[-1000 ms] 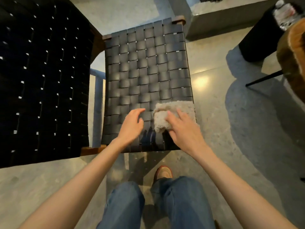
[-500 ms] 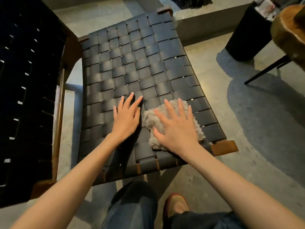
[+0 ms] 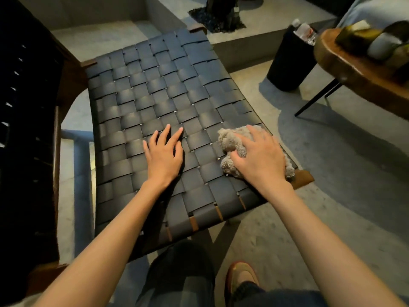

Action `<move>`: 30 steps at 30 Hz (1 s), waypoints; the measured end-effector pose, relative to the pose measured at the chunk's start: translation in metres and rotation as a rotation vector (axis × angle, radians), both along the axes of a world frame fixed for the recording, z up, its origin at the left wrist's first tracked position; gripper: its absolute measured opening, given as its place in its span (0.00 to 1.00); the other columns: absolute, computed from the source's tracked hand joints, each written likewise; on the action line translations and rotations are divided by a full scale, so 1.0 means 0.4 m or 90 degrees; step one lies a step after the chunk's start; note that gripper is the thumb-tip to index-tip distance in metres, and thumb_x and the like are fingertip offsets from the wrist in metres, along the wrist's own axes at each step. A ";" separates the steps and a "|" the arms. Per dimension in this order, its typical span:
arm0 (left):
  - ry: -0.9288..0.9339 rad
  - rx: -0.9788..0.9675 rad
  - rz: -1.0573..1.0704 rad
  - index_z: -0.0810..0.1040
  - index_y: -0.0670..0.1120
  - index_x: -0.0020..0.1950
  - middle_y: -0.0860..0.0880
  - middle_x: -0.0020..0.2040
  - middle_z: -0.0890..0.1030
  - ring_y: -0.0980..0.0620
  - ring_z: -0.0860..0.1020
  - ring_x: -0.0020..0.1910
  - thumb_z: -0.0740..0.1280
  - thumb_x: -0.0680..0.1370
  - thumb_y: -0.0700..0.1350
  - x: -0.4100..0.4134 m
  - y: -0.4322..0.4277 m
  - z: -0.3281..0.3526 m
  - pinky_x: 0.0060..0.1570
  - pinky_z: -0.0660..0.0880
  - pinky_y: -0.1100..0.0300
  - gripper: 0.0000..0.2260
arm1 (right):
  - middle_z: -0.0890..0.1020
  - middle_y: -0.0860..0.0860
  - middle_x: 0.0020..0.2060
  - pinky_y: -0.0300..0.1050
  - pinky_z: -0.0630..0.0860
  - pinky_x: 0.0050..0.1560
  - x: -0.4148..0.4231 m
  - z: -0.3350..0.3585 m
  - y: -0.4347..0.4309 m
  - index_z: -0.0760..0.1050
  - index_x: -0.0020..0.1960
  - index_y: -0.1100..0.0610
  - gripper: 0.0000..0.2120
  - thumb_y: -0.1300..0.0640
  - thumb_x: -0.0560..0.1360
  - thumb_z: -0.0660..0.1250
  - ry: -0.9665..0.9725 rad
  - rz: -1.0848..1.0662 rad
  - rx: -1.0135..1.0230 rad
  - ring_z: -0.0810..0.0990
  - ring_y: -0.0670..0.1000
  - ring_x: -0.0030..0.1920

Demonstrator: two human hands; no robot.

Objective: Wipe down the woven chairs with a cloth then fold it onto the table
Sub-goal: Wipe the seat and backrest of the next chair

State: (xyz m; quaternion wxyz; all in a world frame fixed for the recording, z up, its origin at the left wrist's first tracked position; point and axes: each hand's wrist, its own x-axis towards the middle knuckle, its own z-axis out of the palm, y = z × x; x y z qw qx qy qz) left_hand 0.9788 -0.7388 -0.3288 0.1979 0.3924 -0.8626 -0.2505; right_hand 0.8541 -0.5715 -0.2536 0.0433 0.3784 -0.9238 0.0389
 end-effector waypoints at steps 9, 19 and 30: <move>-0.038 0.044 -0.081 0.61 0.55 0.75 0.48 0.77 0.57 0.47 0.52 0.76 0.52 0.83 0.49 0.092 -0.008 0.010 0.75 0.47 0.50 0.19 | 0.65 0.53 0.73 0.54 0.59 0.72 0.027 0.016 0.039 0.67 0.72 0.48 0.25 0.44 0.76 0.58 -0.011 -0.042 -0.027 0.61 0.59 0.73; -0.112 0.025 0.023 0.59 0.50 0.76 0.47 0.77 0.57 0.46 0.53 0.76 0.52 0.82 0.51 0.349 0.025 -0.025 0.74 0.53 0.47 0.21 | 0.61 0.49 0.75 0.51 0.48 0.75 0.315 -0.095 -0.215 0.62 0.74 0.48 0.25 0.46 0.78 0.58 -0.147 0.241 0.037 0.51 0.58 0.76; 0.001 0.113 0.122 0.61 0.50 0.75 0.47 0.77 0.56 0.48 0.51 0.76 0.53 0.82 0.49 0.391 0.058 -0.034 0.70 0.58 0.48 0.20 | 0.61 0.51 0.75 0.58 0.49 0.73 0.114 -0.027 -0.114 0.65 0.72 0.47 0.26 0.41 0.76 0.57 0.021 0.065 0.084 0.55 0.59 0.74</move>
